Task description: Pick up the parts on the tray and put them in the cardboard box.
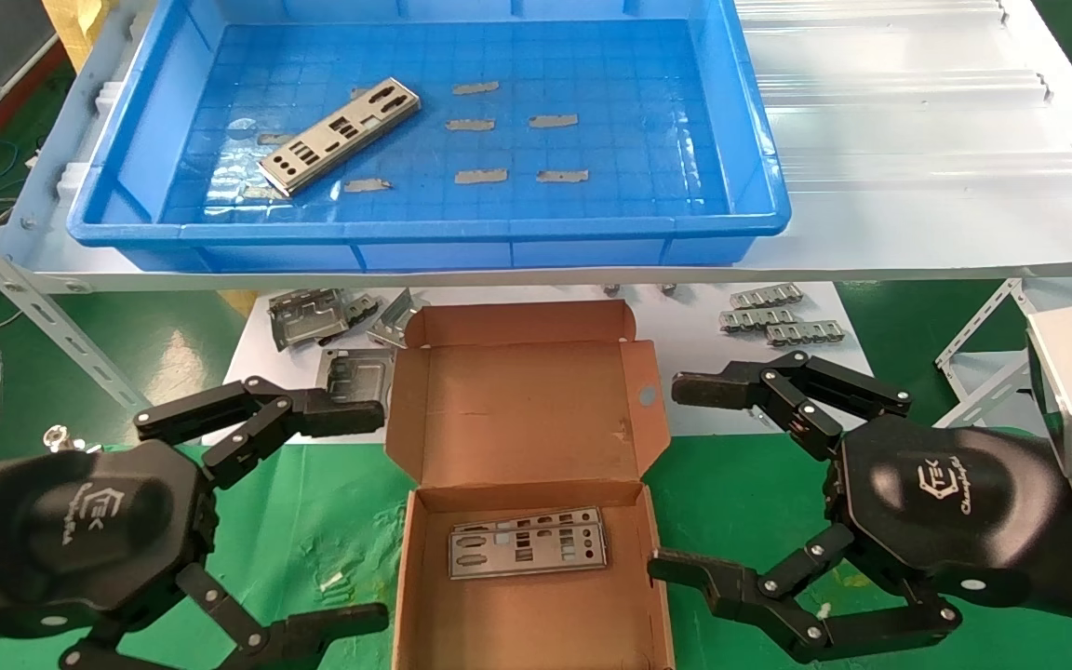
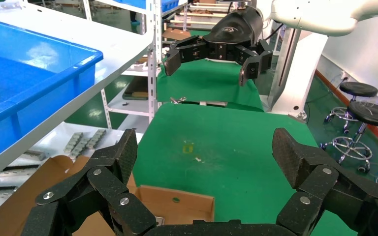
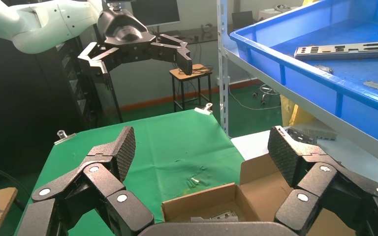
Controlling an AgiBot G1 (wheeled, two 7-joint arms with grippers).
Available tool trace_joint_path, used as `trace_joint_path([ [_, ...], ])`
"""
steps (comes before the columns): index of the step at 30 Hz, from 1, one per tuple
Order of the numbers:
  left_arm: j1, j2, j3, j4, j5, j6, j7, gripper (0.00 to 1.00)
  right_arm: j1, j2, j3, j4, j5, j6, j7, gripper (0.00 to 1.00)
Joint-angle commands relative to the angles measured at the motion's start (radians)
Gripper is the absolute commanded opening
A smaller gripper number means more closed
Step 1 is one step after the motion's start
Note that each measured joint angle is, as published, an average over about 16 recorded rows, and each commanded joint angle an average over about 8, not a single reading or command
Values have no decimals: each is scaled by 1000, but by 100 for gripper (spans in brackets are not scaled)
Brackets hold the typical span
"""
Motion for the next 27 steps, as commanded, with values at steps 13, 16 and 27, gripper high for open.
trace_joint_path([
  [13,0,0,0,0,0,0,0,100,0,0,0,0,0,0,0,100],
  [16,0,0,0,0,0,0,0,100,0,0,0,0,0,0,0,100],
  [27,0,0,0,0,0,0,0,100,0,0,0,0,0,0,0,100],
])
